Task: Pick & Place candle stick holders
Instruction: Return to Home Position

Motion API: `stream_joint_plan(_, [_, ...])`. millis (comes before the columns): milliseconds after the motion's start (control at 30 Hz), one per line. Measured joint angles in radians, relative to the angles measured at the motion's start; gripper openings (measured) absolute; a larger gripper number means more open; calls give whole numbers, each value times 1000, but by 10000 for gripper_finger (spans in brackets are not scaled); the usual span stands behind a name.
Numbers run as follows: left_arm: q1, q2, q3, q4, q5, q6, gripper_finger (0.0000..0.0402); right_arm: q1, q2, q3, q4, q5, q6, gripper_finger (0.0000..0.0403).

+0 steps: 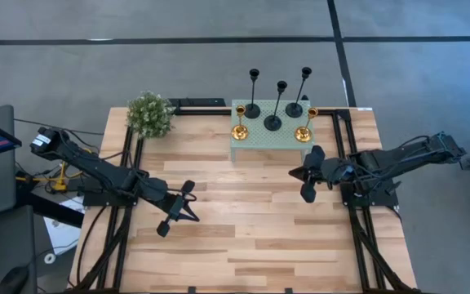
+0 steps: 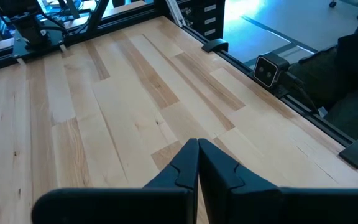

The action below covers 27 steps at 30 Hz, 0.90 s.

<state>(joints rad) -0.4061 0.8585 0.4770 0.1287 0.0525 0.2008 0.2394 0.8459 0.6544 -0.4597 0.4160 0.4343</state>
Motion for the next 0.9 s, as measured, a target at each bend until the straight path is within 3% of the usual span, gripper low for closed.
stream_joint_plan(767, [0, 0, 0, 22, 0, 13, 8, 0, -2, 0, 80, 2, 0, 8])
stream_joint_plan(900, [0, 0, 0, 48, 0, 33, 8, 0, -2, 0, 81, 18, -96, 9])
